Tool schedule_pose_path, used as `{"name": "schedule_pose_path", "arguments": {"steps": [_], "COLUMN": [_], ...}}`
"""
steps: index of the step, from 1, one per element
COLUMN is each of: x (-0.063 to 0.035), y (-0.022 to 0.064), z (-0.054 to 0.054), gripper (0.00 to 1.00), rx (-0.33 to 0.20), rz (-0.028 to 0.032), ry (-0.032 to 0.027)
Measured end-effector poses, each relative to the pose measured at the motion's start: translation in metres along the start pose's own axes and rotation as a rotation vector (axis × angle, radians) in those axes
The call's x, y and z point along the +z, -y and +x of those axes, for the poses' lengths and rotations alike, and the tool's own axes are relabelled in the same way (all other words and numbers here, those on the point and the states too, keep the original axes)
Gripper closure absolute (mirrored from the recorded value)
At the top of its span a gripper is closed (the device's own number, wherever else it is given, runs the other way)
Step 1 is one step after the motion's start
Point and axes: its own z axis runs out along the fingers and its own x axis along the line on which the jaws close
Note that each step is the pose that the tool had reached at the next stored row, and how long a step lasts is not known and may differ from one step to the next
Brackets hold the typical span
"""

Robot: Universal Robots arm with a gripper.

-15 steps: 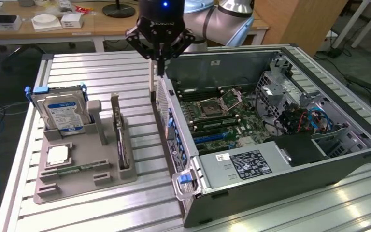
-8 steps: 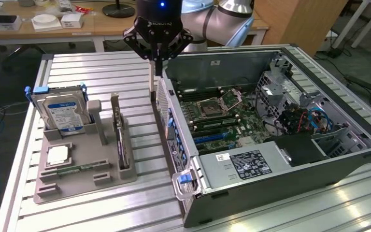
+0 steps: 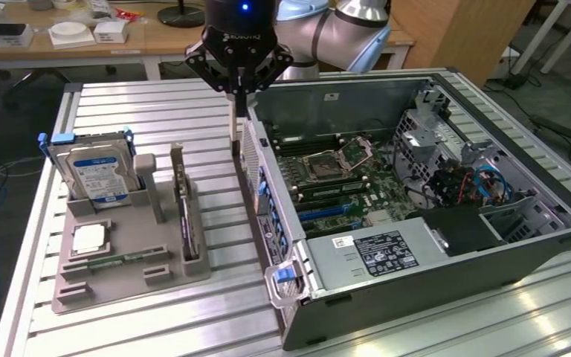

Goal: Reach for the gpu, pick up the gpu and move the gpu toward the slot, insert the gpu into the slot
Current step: 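Reach for the gpu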

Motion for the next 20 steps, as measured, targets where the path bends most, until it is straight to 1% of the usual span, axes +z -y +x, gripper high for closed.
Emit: {"name": "schedule_pose_path", "arguments": {"steps": [20], "x": [0.0005], "y": [0.0009], "z": [0.012], "gripper": [0.90], "rx": [0.000], "rz": [0.0003], "ry": [-0.0036]}}
